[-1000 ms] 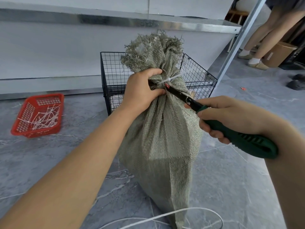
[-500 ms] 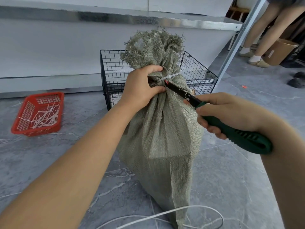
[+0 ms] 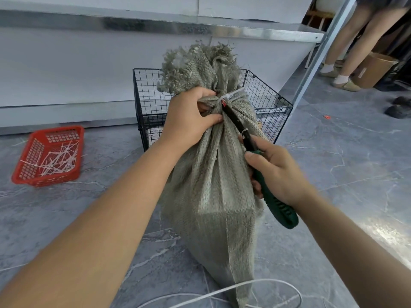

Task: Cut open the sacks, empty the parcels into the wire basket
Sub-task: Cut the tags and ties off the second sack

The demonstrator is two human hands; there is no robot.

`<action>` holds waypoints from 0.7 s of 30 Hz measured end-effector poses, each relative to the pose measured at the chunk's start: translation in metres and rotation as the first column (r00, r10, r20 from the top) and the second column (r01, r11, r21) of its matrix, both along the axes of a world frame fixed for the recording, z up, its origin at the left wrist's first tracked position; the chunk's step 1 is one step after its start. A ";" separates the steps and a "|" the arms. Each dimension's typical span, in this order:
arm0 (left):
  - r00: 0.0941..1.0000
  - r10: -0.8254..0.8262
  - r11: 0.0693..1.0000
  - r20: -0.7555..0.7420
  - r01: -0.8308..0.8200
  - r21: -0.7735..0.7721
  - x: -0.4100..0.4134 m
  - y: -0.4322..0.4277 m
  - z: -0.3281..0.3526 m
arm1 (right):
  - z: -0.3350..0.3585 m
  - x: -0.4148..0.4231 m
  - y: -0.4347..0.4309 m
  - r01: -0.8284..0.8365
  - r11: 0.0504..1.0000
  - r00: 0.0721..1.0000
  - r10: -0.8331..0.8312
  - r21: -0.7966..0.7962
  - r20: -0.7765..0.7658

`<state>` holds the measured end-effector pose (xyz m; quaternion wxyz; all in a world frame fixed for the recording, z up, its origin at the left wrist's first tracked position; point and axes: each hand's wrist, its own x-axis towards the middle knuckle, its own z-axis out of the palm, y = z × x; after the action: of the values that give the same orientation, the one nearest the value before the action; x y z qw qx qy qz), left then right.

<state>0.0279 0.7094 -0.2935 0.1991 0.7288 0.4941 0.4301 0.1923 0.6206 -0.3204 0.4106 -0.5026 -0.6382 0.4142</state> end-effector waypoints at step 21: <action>0.973 -0.142 0.979 0.182 0.165 -0.117 0.007 -0.001 -0.003 | -0.003 -0.013 0.003 0.140 0.990 0.983 -0.141 -0.025 -0.114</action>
<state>0.0351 0.7089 -0.2966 0.3212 0.7102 0.4444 0.4415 0.1793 0.6236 -0.3236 0.4709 -0.5249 -0.5728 0.4179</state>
